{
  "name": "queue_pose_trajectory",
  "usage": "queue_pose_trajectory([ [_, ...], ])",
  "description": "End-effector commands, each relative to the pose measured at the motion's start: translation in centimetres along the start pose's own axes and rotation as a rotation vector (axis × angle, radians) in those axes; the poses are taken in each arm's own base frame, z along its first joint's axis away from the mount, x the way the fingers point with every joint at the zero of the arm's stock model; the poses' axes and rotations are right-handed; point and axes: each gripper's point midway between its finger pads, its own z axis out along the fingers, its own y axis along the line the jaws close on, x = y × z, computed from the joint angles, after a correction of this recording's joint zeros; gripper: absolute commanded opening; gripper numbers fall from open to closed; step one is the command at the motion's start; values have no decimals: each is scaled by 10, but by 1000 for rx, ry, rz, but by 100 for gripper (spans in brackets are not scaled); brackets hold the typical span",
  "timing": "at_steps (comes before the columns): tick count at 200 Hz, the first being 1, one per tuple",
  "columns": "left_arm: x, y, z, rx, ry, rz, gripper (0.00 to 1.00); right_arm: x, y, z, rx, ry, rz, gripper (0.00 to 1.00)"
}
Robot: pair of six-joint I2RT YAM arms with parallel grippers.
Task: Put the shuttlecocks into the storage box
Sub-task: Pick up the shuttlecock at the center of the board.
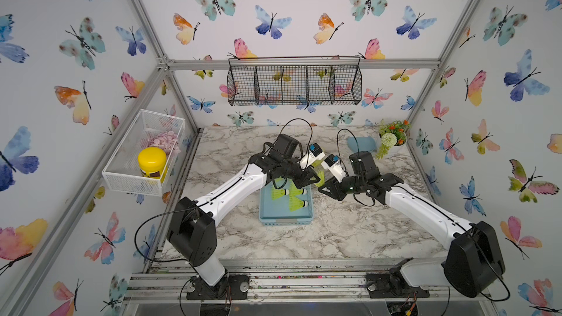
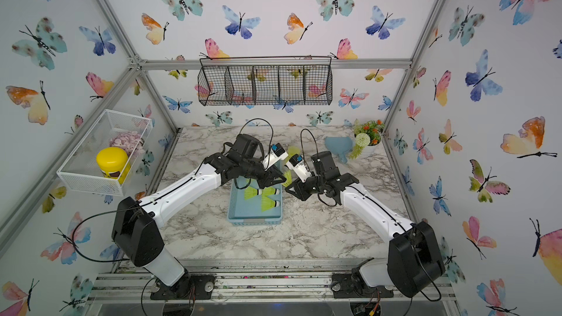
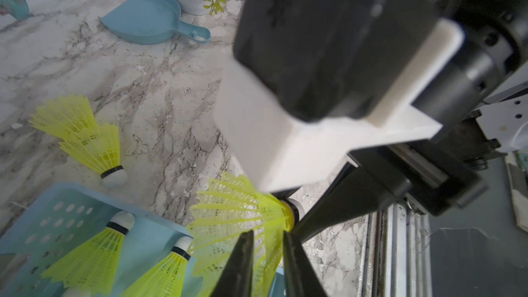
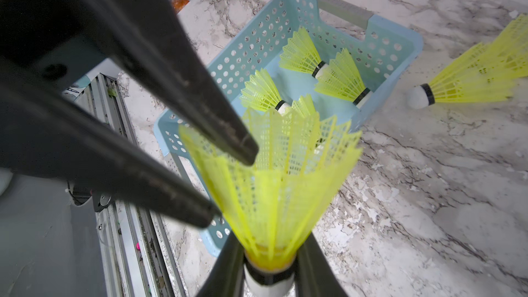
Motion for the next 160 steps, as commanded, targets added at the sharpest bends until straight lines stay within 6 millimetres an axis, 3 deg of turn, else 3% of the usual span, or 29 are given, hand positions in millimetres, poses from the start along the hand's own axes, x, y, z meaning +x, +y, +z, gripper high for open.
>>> queue_pose_trajectory([
  [1, 2, -6, 2, 39, 24, -5, 3, 1, 2, -2, 8, 0, -15, 30],
  [28, 2, -4, 2, 25, 27, -22, 0, 0, -7, -3, 63, -11, -10, 39],
  [64, -1, 12, -9, -57, -20, -129, 0, 5, -35, -8, 233, -30, 32, 53],
  [112, 4, 45, -63, -191, -241, -395, 0, 13, -69, -28, 465, -91, 102, 60],
  [133, 17, 55, -83, -289, -297, -496, 0, 14, -76, -34, 523, -110, 123, 61],
  [160, 38, 57, -94, -336, -316, -603, 0, 12, -81, -40, 554, -126, 139, 61],
])
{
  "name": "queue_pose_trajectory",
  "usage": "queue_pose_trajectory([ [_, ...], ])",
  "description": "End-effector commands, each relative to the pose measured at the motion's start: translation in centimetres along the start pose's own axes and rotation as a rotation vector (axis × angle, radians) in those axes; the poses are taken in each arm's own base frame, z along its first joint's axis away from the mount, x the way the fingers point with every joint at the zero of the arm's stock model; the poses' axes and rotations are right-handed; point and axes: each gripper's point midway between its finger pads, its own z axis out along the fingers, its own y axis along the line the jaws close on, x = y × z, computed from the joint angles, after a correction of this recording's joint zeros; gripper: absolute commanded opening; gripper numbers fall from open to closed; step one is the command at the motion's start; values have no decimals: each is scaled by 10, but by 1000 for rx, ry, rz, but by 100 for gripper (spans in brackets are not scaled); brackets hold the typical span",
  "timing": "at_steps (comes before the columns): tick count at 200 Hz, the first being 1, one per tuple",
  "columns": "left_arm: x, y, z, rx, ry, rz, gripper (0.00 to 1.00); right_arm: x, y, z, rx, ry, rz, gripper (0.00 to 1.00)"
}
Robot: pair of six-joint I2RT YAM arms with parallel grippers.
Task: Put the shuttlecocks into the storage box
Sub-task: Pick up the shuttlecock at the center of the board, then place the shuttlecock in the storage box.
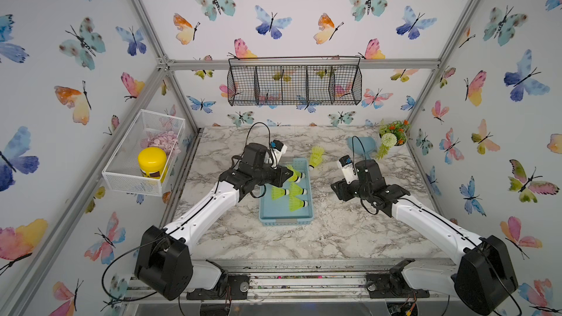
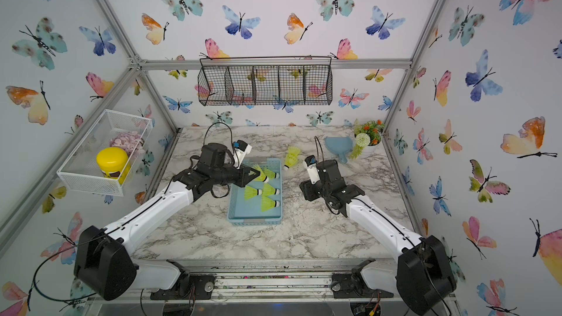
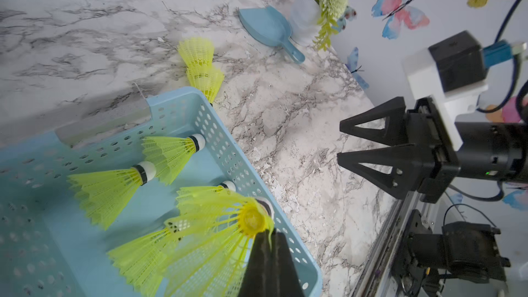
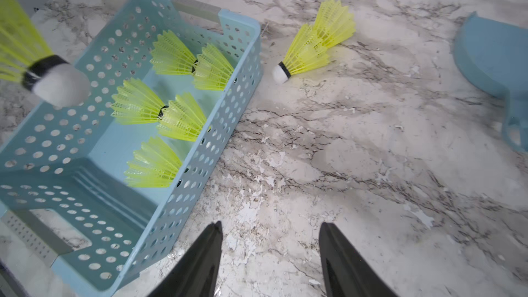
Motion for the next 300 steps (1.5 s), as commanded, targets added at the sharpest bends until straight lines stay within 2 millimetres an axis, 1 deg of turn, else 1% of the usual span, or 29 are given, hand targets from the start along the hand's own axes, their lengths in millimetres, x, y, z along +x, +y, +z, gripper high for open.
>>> queue_pose_trajectory([
  [1, -7, 9, -13, -58, -84, -125, 0, -10, -12, -5, 78, -50, 34, 61],
  [22, 8, 20, -19, -118, -65, -180, 0, -13, -14, -9, 90, -64, 46, 61],
  [45, 23, 24, -24, -127, -71, -240, 0, -17, -18, -14, 111, -89, 61, 61],
  [88, 52, 32, -18, -116, -68, -334, 0, -23, -16, -20, 101, -125, 70, 61],
  [114, 65, 45, -19, -170, -76, -374, 0, -22, -15, -20, 96, -123, 72, 61],
  [133, 75, 51, -16, -177, -78, -404, 0, -22, -14, -19, 91, -124, 72, 61],
  [163, 85, 52, -8, -162, -61, -430, 0, -22, -12, -18, 76, -125, 73, 61],
  [205, 93, 56, 0, -159, -64, -459, 0, -22, -10, -18, 67, -124, 73, 61],
  [255, 105, 57, 11, -149, -37, -497, 0, -17, -9, -14, 59, -108, 72, 62],
  [300, 112, 58, 17, -158, -26, -511, 0, -12, -8, -10, 48, -87, 70, 62],
])
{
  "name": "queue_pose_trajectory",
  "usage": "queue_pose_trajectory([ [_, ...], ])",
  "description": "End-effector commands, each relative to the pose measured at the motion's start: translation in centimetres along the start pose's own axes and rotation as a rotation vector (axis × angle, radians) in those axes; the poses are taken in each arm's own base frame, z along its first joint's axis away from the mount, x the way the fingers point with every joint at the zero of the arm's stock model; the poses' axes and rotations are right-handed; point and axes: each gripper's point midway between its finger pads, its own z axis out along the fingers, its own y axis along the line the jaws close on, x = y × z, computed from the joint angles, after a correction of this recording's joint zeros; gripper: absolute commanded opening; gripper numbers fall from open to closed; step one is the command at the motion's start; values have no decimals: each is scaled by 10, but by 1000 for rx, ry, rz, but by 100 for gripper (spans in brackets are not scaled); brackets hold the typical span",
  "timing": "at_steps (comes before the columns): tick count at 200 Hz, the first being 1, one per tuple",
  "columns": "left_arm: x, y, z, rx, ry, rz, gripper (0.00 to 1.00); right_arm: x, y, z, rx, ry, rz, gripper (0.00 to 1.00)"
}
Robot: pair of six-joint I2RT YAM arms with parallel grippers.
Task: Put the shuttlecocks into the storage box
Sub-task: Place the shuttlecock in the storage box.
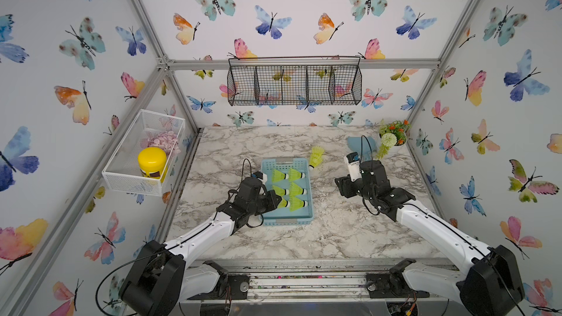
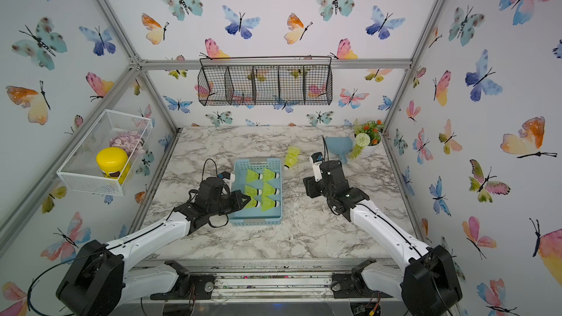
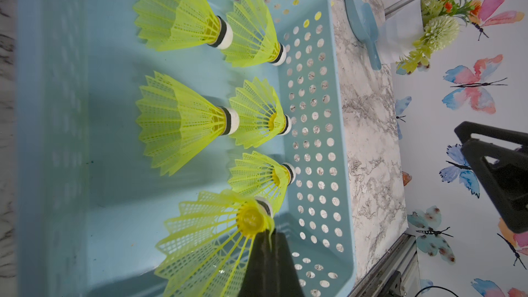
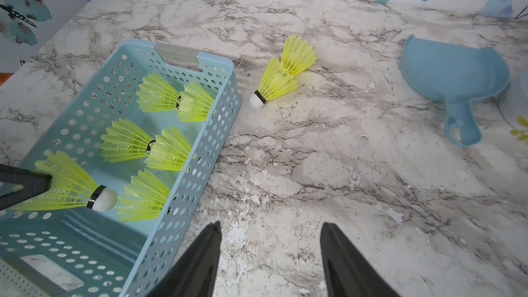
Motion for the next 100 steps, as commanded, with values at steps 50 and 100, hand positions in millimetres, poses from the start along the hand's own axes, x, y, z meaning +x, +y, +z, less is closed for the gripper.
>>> queue_pose_trajectory([
  [50, -2, 5, 8, -14, -22, -21, 0, 4, 7, 4, -37, 14, 1, 63],
  [100, 4, 9, 16, -13, -3, -39, 0, 6, 8, 6, -41, 21, 0, 63],
])
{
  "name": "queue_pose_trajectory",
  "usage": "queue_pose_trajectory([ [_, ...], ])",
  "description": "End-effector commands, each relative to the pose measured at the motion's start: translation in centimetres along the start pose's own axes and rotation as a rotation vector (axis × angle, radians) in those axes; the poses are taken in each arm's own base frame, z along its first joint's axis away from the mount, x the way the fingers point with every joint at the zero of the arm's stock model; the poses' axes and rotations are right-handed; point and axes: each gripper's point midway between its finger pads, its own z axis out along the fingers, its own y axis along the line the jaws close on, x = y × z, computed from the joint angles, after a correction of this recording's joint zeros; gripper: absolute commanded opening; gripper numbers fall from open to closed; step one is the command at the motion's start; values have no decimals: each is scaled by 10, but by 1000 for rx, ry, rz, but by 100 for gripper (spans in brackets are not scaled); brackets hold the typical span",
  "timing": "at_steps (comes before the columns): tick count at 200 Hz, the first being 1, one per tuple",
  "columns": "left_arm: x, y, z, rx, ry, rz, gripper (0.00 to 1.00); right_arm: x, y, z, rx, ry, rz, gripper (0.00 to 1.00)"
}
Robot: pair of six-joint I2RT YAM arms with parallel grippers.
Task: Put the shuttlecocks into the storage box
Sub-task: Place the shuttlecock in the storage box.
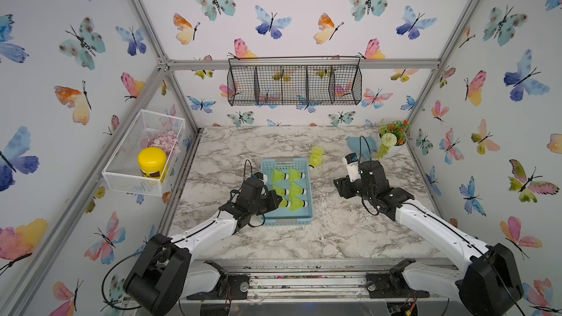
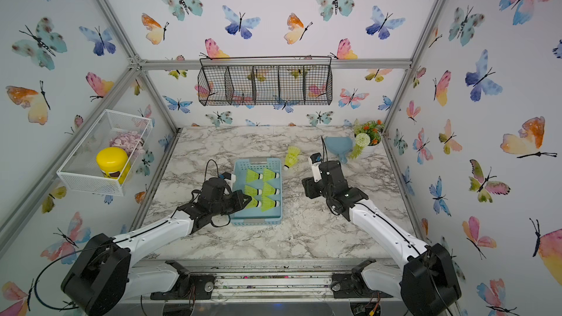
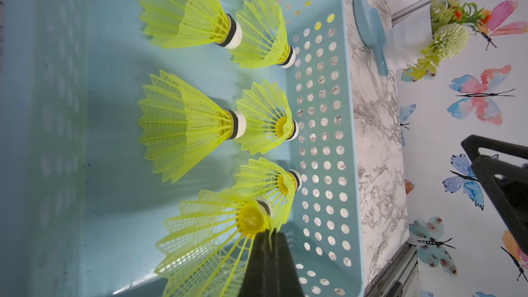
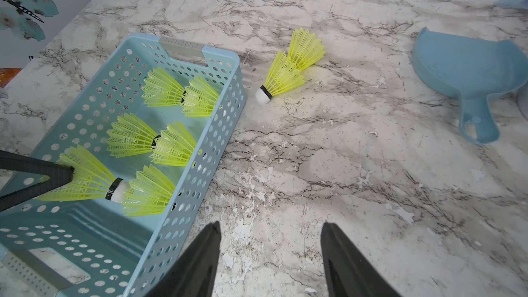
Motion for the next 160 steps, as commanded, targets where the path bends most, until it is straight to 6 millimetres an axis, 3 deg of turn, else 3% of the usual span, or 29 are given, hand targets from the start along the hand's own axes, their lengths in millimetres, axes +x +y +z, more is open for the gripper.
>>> queue_pose_trajectory([
  [1, 2, 1, 5, 5, -1, -7, 0, 4, 4, 4, -18, 9, 1, 63],
  [127, 7, 9, 17, 0, 18, -24, 0, 7, 4, 7, -19, 22, -4, 63],
  [160, 9, 15, 20, -19, 19, -20, 6, 6, 5, 7, -23, 20, -5, 63],
])
